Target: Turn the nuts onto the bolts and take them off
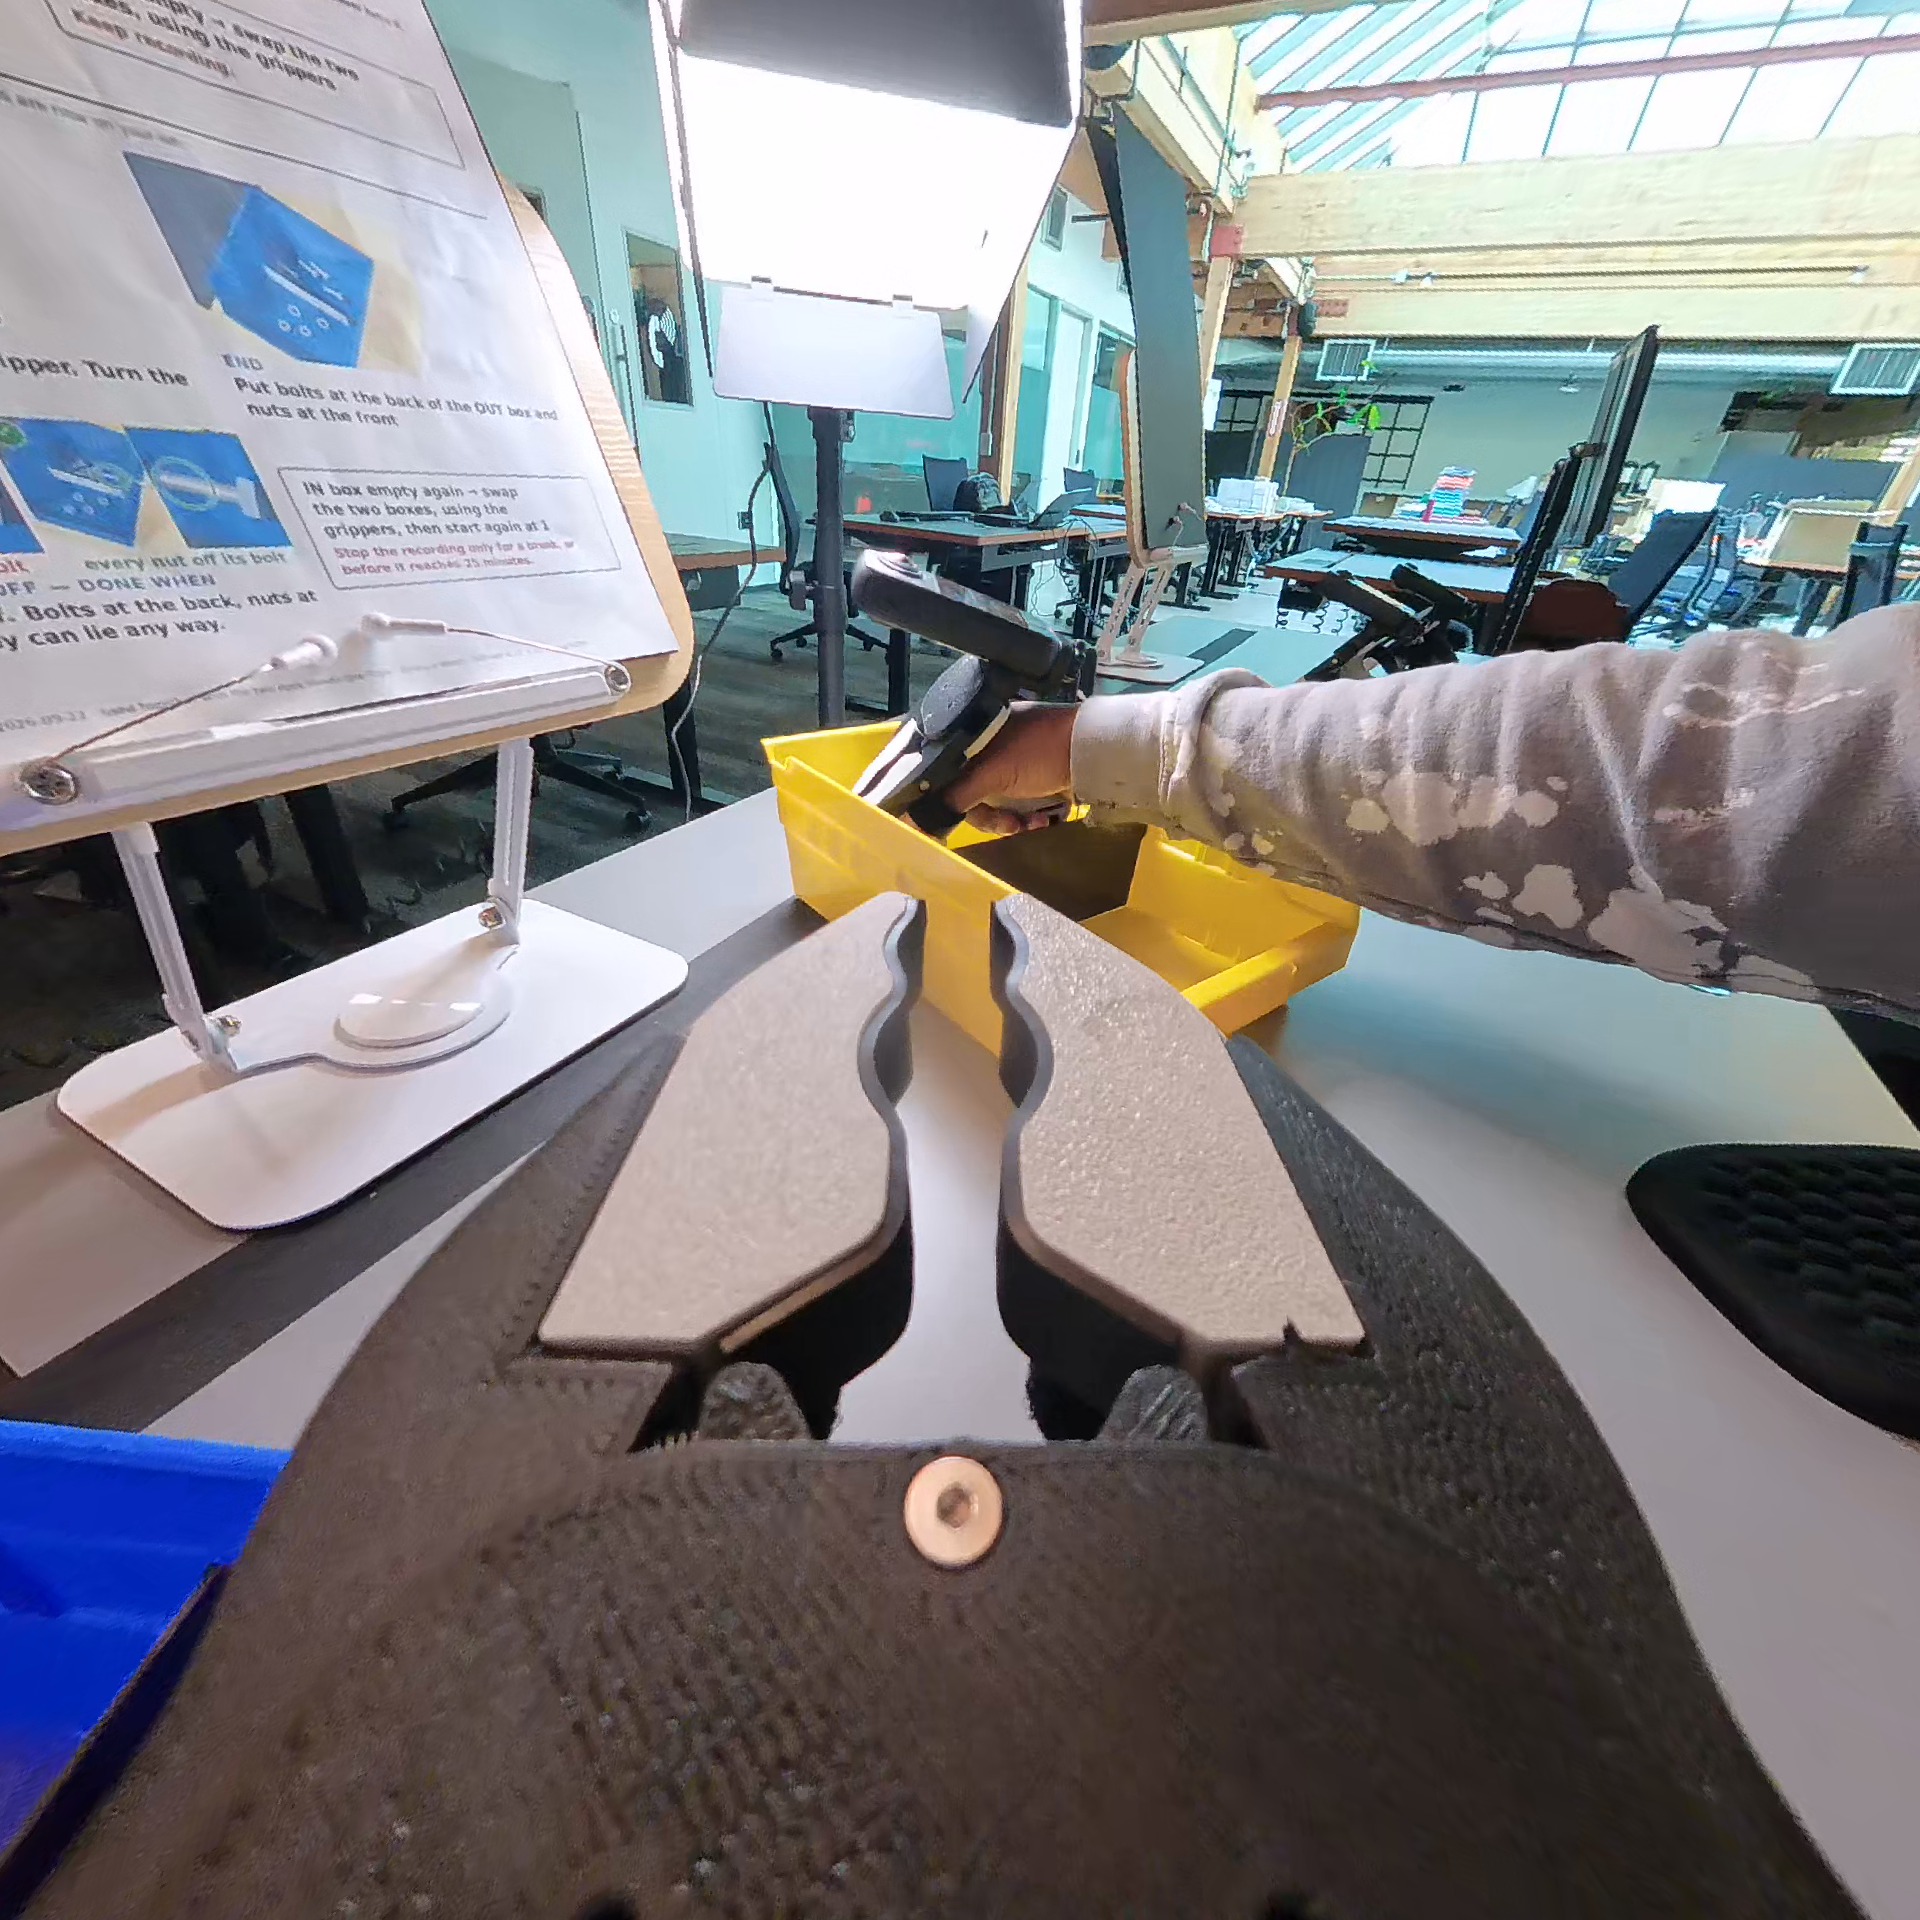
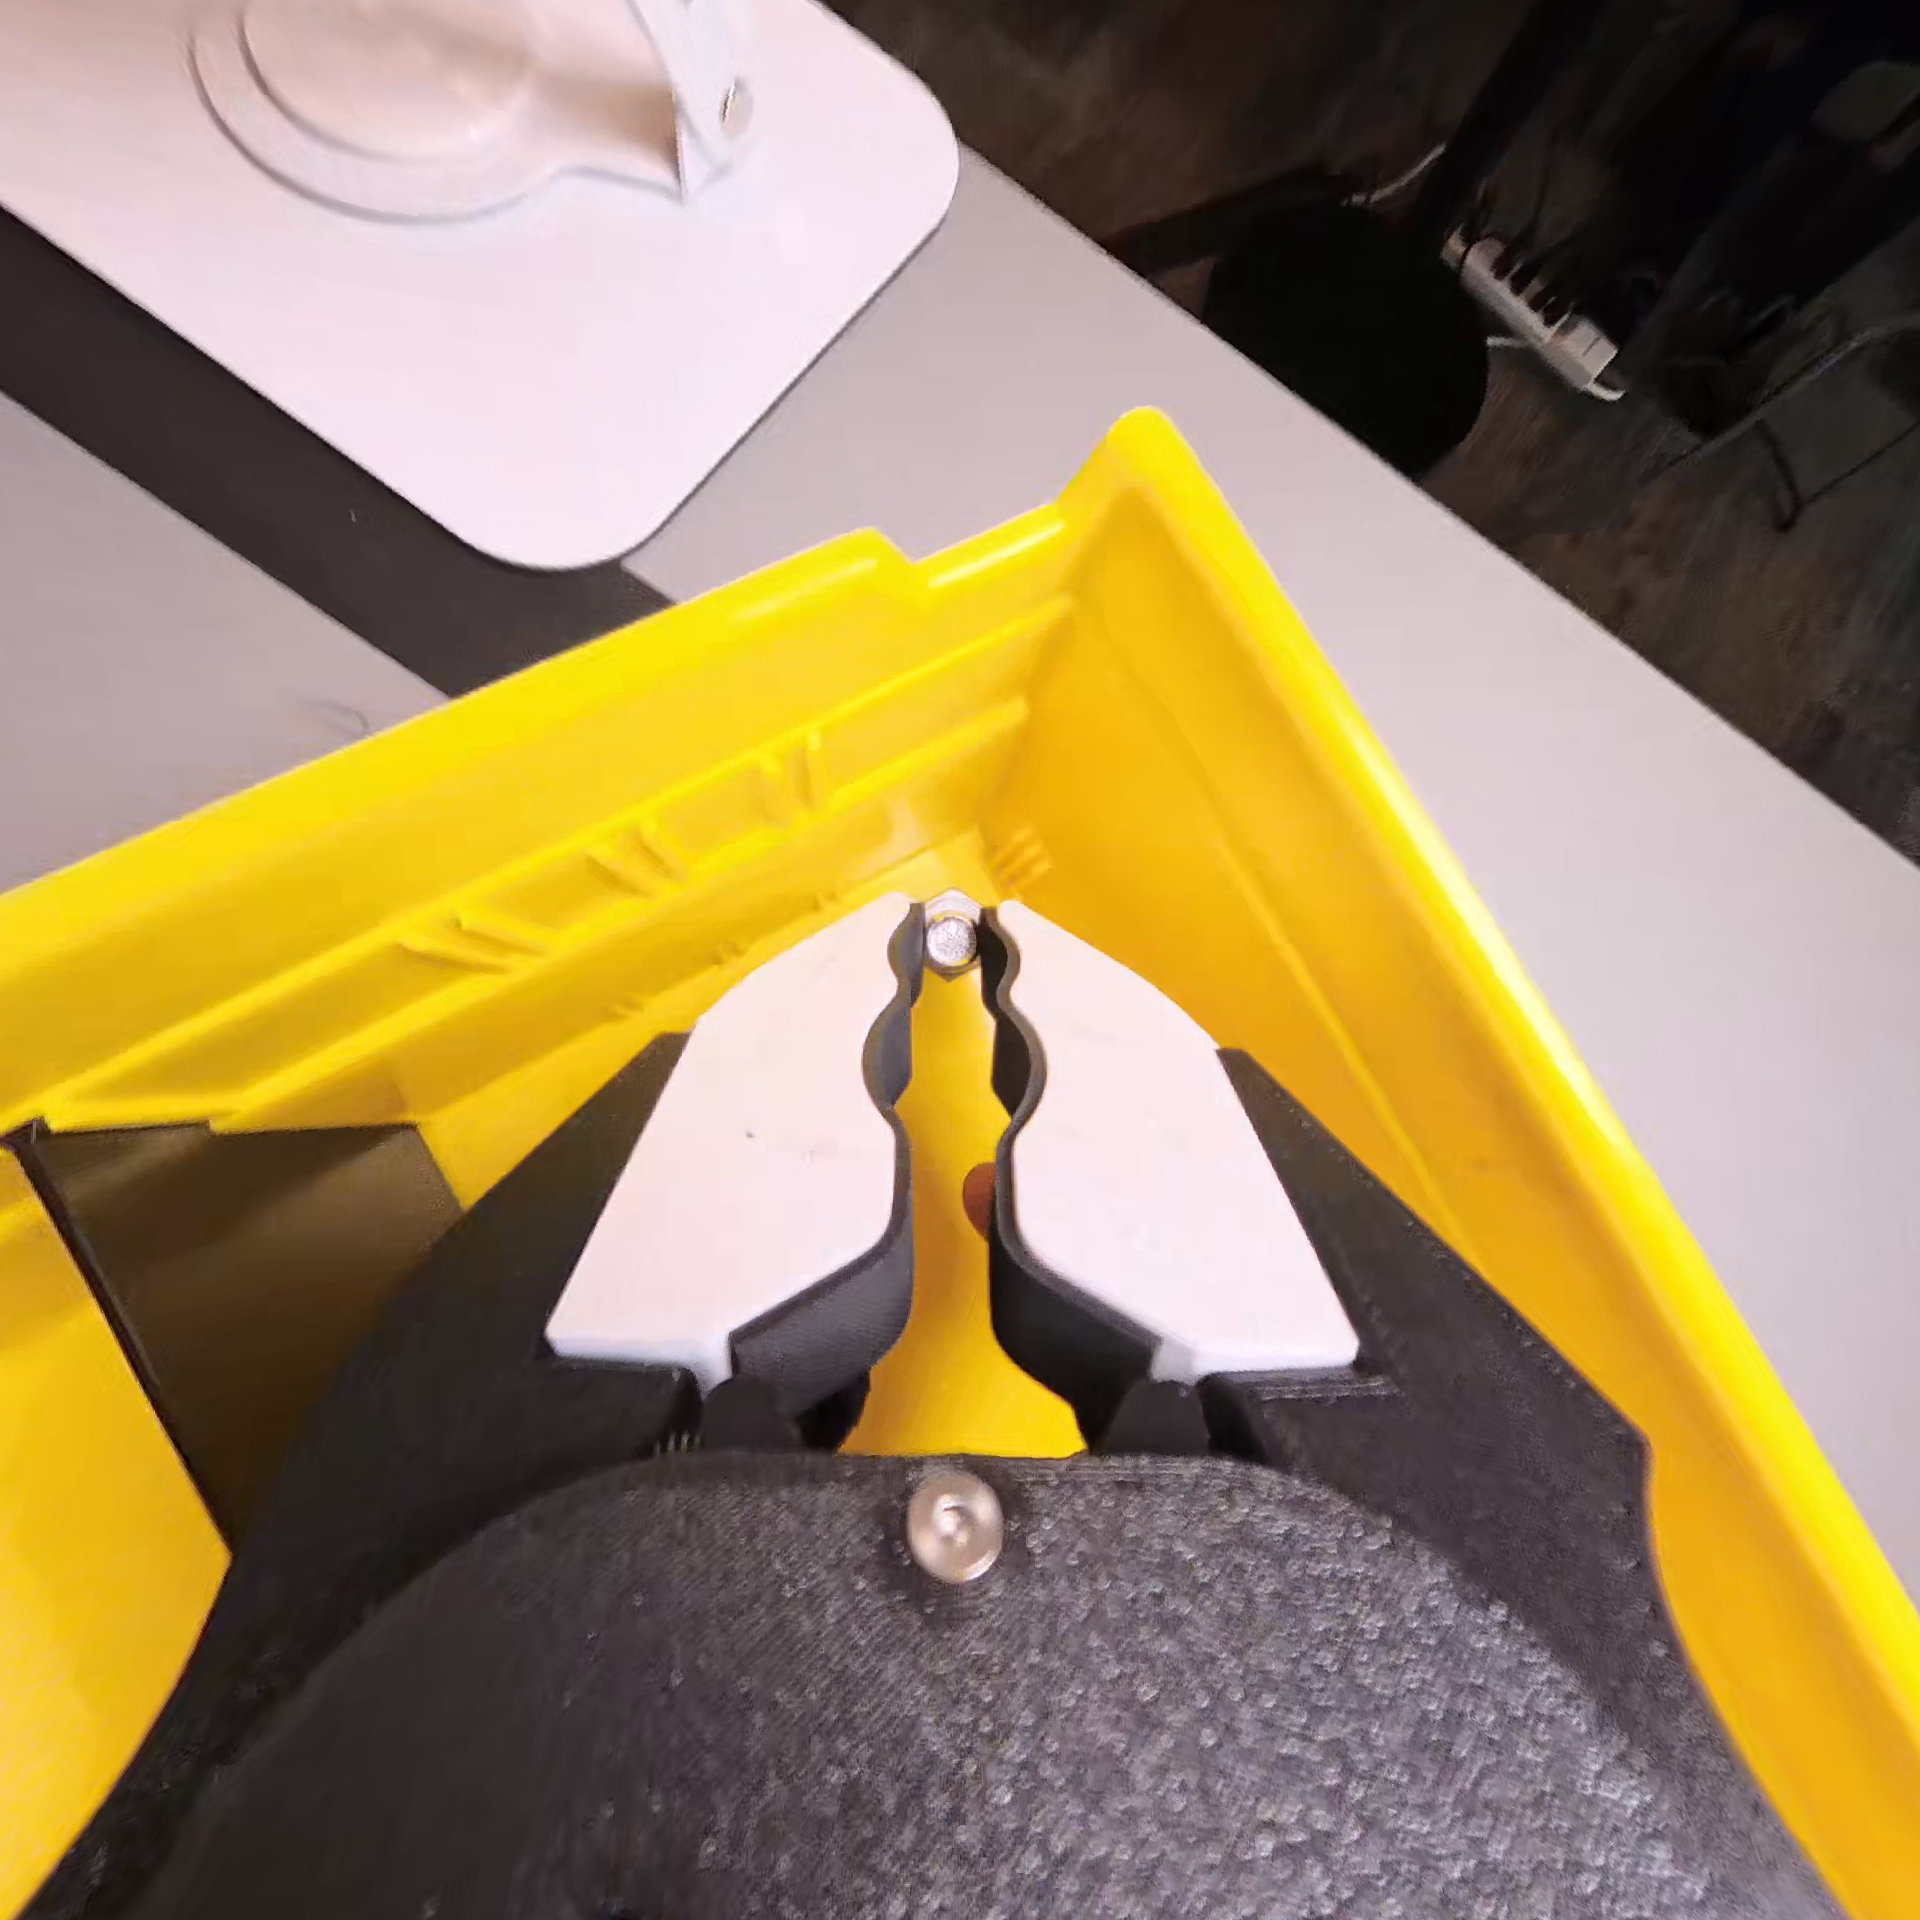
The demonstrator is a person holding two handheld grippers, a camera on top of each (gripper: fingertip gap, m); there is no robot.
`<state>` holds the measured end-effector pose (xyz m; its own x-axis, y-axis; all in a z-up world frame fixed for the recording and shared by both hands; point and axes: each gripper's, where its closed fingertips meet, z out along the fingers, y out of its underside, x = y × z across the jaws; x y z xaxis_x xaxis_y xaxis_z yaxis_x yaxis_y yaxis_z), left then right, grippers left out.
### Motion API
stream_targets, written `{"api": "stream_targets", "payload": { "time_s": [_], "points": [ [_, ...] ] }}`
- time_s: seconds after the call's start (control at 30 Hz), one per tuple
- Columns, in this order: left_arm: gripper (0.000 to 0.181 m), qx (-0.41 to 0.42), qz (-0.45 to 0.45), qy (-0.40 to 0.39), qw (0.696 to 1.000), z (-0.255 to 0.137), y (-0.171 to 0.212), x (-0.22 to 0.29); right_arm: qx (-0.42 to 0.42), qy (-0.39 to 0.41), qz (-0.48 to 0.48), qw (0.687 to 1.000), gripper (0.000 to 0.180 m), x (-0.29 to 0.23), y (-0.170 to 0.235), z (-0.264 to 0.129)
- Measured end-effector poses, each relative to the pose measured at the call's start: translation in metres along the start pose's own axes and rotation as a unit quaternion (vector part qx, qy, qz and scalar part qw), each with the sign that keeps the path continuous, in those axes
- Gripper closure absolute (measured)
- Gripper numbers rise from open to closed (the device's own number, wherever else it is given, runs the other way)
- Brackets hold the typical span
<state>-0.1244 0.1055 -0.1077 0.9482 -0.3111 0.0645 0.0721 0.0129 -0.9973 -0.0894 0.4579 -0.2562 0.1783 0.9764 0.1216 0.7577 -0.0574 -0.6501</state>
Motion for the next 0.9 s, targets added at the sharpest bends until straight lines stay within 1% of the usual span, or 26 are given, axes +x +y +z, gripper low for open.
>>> {"api": "stream_targets", "payload": {
  "time_s": [0.03,0.1,0.23,0.33,0.4,0.47,0.5,0.6,0.67,0.73,0.8,0.83,0.9],
  "points": [
    [0.169,0.000,0.001,0.002,1.000,0.000,-0.001,0.002,-0.018,-0.001,-0.007,1.000,0.170,-0.002,0.007,-0.001],
    [0.169,0.002,0.008,0.005,1.000,0.000,-0.004,0.005,-0.064,-0.016,-0.014,0.998,0.170,-0.009,0.023,-0.002],
    [0.169,0.008,0.015,0.010,1.000,-0.001,-0.011,0.012,-0.119,-0.036,-0.017,0.992,0.170,-0.018,0.039,-0.013],
    [0.169,0.010,0.020,0.011,1.000,-0.001,-0.013,0.016,-0.144,-0.006,-0.044,0.989,0.170,-0.011,0.046,-0.022],
    [0.169,0.010,0.023,0.014,1.000,-0.001,-0.014,0.018,-0.150,-0.012,-0.040,0.988,0.170,-0.013,0.049,-0.024],
    [0.170,0.010,0.023,0.015,1.000,0.000,-0.014,0.019,-0.137,0.012,-0.051,0.989,0.170,-0.007,0.047,-0.024],
    [0.170,0.009,0.023,0.015,1.000,0.000,-0.014,0.019,-0.116,0.024,-0.051,0.992,0.170,-0.003,0.041,-0.023],
    [0.170,0.007,0.023,0.014,1.000,0.001,-0.012,0.018,-0.010,0.050,-0.033,0.998,0.170,0.006,0.009,-0.022],
    [0.170,0.004,0.022,0.013,1.000,0.002,-0.009,0.017,0.035,0.056,-0.016,0.998,0.170,0.011,-0.005,-0.018],
    [0.170,0.000,0.021,0.012,1.000,0.002,-0.006,0.016,0.034,0.051,-0.014,0.998,0.170,0.011,-0.004,-0.008],
    [0.170,-0.002,0.021,0.012,1.000,0.003,-0.005,0.016,0.010,0.044,-0.030,0.999,0.170,0.008,0.007,0.002],
    [0.171,-0.003,0.021,0.013,1.000,0.003,-0.004,0.016,-0.009,0.040,-0.037,0.998,0.170,0.006,0.014,0.005],
    [0.170,-0.004,0.023,0.015,1.000,0.004,-0.004,0.017,-0.076,0.012,-0.051,0.996,0.169,-0.003,0.036,0.009]
  ]
}}
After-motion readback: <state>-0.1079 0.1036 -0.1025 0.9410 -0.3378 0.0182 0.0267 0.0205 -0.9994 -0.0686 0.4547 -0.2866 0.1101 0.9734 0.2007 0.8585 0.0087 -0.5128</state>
